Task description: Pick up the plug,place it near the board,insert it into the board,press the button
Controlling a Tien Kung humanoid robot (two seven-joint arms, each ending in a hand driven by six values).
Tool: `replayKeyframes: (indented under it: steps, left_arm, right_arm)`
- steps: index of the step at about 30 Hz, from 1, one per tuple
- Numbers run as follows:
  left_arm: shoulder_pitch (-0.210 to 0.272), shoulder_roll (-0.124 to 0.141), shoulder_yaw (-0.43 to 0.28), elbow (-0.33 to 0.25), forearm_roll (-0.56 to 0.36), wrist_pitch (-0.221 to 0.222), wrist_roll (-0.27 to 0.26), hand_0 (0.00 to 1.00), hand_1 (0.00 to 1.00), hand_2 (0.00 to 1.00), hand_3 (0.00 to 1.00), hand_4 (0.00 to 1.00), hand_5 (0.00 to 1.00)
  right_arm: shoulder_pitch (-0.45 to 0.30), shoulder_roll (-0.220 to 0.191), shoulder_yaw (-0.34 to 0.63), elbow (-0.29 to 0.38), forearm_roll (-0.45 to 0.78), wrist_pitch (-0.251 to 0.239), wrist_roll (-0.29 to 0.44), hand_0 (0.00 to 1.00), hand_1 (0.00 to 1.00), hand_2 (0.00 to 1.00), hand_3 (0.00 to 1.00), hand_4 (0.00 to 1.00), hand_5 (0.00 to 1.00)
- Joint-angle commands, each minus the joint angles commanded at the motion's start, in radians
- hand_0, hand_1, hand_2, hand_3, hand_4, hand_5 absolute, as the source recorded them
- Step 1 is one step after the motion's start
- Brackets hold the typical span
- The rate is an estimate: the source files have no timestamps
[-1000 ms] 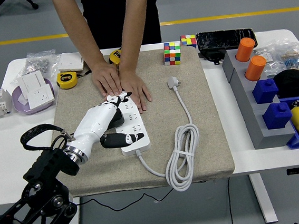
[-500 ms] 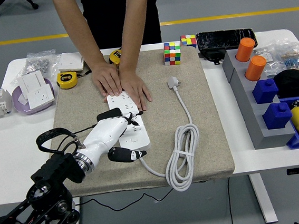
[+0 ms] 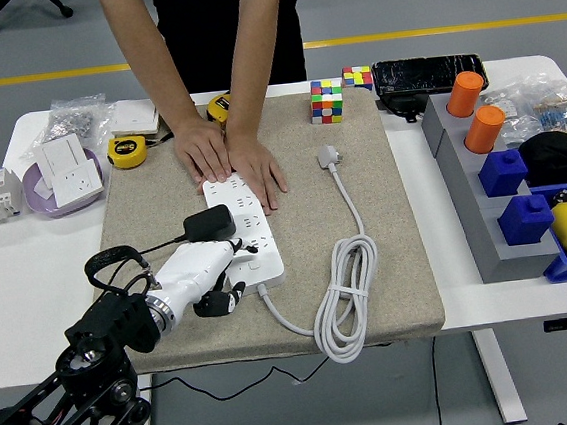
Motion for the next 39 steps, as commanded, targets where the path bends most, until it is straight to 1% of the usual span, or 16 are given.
replayKeyframes:
  steps: [12, 13, 15, 25, 39]
  left_arm:
    - [0.003, 0.003, 0.006, 0.011, 0.000, -0.010, 0.003, 0.153, 0.027, 0.153, 0.786, 0.527, 0.002]
    - [0.003, 0.002, 0.006, 0.010, 0.000, -0.010, 0.002, 0.153, 0.028, 0.153, 0.768, 0.520, 0.002]
    - [0.004, 0.002, 0.007, 0.010, 0.000, -0.010, 0.002, 0.153, 0.028, 0.153, 0.768, 0.520, 0.002]
    - [0.001, 0.003, 0.012, -0.002, 0.000, -0.005, -0.003, 0.154, 0.028, 0.154, 0.760, 0.512, 0.002]
    - [-0.002, 0.002, 0.010, 0.013, 0.000, -0.006, -0.004, 0.155, 0.029, 0.153, 0.749, 0.508, 0.002]
  right_arm:
    - [-0.003, 0.000, 0.000, 0.000, -0.002, 0.000, -0.001, 0.862, 0.768, 0.760, 0.792, 0.998, 0.849]
    - [-0.003, 0.000, 0.000, 0.000, -0.002, 0.000, -0.001, 0.862, 0.769, 0.760, 0.792, 0.998, 0.849]
    - [-0.004, 0.000, -0.001, 0.000, -0.001, 0.000, -0.001, 0.862, 0.769, 0.760, 0.792, 0.998, 0.849]
    - [-0.002, 0.000, 0.003, 0.000, -0.003, 0.001, -0.001, 0.862, 0.769, 0.760, 0.792, 0.998, 0.849]
    - [-0.002, 0.000, 0.007, 0.000, -0.003, 0.001, 0.000, 0.861, 0.769, 0.760, 0.791, 0.998, 0.850]
